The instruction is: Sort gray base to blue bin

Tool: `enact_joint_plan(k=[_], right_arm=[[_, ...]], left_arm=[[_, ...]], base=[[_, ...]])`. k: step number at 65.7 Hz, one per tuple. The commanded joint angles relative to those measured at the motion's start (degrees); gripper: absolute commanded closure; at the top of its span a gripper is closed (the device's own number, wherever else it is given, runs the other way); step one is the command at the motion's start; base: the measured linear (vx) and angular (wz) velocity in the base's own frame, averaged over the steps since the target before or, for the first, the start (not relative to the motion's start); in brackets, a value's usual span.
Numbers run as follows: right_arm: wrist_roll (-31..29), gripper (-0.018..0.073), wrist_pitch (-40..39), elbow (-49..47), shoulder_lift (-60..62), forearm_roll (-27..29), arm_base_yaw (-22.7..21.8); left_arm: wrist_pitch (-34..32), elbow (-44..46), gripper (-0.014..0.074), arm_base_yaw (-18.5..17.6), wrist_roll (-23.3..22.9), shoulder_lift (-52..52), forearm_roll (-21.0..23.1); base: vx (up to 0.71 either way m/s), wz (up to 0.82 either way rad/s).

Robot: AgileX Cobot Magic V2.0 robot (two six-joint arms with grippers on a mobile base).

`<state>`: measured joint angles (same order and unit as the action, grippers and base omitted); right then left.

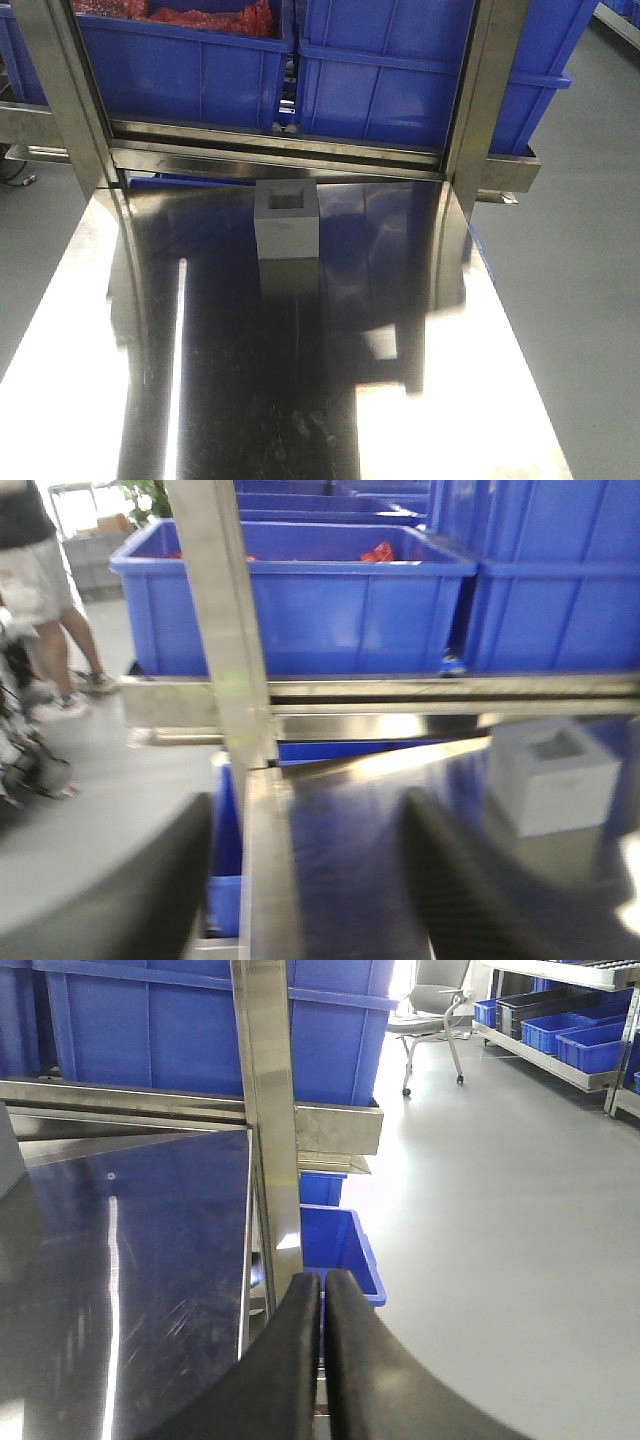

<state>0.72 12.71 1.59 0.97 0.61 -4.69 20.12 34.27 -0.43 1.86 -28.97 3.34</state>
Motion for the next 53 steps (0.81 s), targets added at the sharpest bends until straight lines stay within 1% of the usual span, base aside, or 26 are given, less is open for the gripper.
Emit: enact_joint_plan(k=[1, 4, 10, 21, 33, 40, 45, 53], right_arm=[[-0.72, 0.0564, -4.28, 0.12, 0.10, -0.28, -0.52], [-0.72, 0.0564, -4.28, 0.12, 0.10, -0.28, -0.52], [-0.72, 0.0564, -4.28, 0.12, 0.10, -0.28, -0.52], [-0.72, 0.0564, -4.28, 0.12, 0.10, -0.28, -0.52], [-0.72, 0.0564, -4.28, 0.12, 0.10, -0.28, -0.52], [-0.72, 0.0564, -4.28, 0.12, 0.10, -0.28, -0.52], [-0.72, 0.0564, -4.28, 0.12, 0.10, -0.28, -0.52], [-0.72, 0.0564, -4.28, 0.12, 0.10, -0.28, -0.52]], left_arm=[[-3.92, 1.97, -0.0101, 0.12, -1.25, -0.36, 2.89], [-3.86, 1.97, -0.0138, 0.12, -1.25, -0.36, 2.86], [-3.86, 1.97, -0.0130, 0.12, -1.25, -0.36, 2.86], [-4.08, 1.97, -0.0080, 0.12, -1.25, -0.36, 2.86], [-3.38, 1.97, -0.0004, 0.12, -1.10, -0.43, 3.28], [-2.37, 2.76, 0.0010, 0.12, 0.57, -2.23, 3.33], [-0.12, 5.85, 0.0010, 0.12, 1.75, -5.47, 3.33], [3.11, 12.42, 0.0010, 0.12, 8.35, -13.80, 3.33]], base=[[0.00, 0.00], [0.00, 0.00], [0.00, 0.00], [0.00, 0.00], [0.00, 0.00], [0.00, 0.00], [0.00, 0.00], [0.00, 0.00]])
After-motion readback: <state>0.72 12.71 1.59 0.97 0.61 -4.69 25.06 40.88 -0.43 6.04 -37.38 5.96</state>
